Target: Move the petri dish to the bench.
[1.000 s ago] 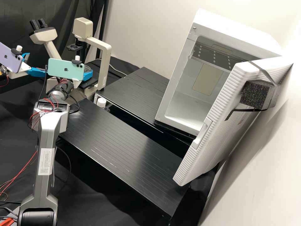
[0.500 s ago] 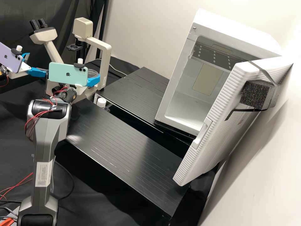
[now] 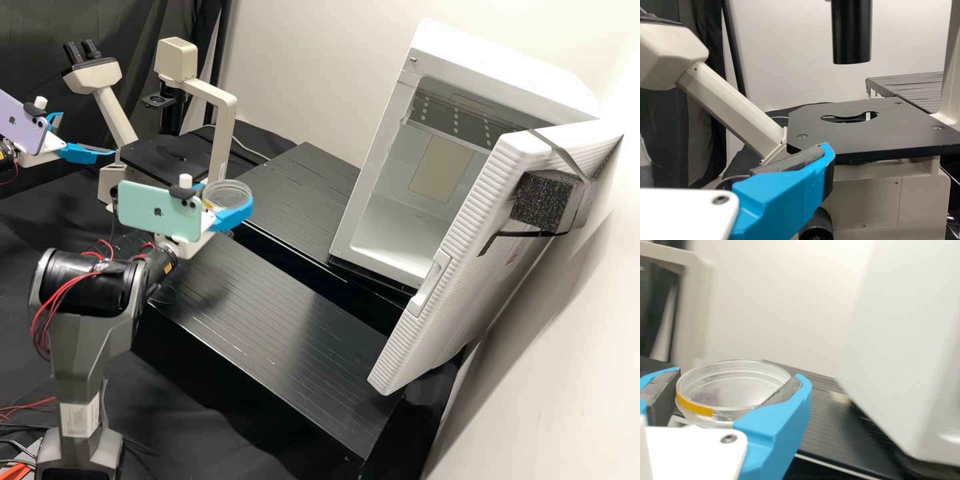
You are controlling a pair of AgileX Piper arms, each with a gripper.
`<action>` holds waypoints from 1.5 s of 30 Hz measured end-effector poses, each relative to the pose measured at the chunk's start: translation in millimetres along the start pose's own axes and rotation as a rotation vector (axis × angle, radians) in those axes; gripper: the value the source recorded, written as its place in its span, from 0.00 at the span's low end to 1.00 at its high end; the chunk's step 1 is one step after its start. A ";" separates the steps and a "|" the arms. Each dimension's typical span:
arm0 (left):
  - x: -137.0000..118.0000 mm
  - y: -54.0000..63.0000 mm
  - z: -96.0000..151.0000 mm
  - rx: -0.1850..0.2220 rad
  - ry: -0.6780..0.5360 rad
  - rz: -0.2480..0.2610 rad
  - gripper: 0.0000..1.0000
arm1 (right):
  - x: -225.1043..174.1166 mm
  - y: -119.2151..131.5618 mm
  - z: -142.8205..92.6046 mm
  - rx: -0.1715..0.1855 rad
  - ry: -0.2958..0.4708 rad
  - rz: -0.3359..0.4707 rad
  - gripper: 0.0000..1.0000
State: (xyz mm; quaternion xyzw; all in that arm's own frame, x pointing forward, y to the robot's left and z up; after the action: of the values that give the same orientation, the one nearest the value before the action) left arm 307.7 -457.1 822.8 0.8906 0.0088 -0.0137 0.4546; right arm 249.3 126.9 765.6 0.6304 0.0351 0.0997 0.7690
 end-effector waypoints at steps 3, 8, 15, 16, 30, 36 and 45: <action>0.0 0.0 0.0 0.000 0.000 0.000 1.00 | -11.4 5.4 16.2 -0.007 -0.043 0.006 0.00; 0.0 0.0 0.0 0.000 0.000 0.000 1.00 | -31.2 7.7 54.9 -0.034 -0.174 -0.012 0.00; 0.0 0.0 0.0 0.000 0.000 0.000 1.00 | -53.0 10.8 93.0 0.004 -0.318 -0.014 0.00; 0.0 0.0 0.0 0.000 0.000 0.000 1.00 | -55.3 11.3 95.3 0.010 -0.314 -0.011 0.00; 0.0 0.0 0.0 0.000 0.000 0.000 1.00 | -67.8 7.2 98.9 0.009 -0.296 -0.038 0.00; 0.0 0.0 0.0 0.000 0.000 0.000 1.00 | -69.2 6.6 97.4 0.012 -0.294 -0.032 1.00; 0.0 0.0 0.0 0.000 0.000 0.000 1.00 | -71.7 7.5 95.7 0.012 -0.290 -0.027 1.00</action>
State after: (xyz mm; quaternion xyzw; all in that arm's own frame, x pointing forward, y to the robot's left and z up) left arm 307.7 -457.1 822.8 0.8906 0.0088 -0.0137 0.4546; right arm 195.5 22.0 787.2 0.6421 -0.0673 -0.0030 0.7637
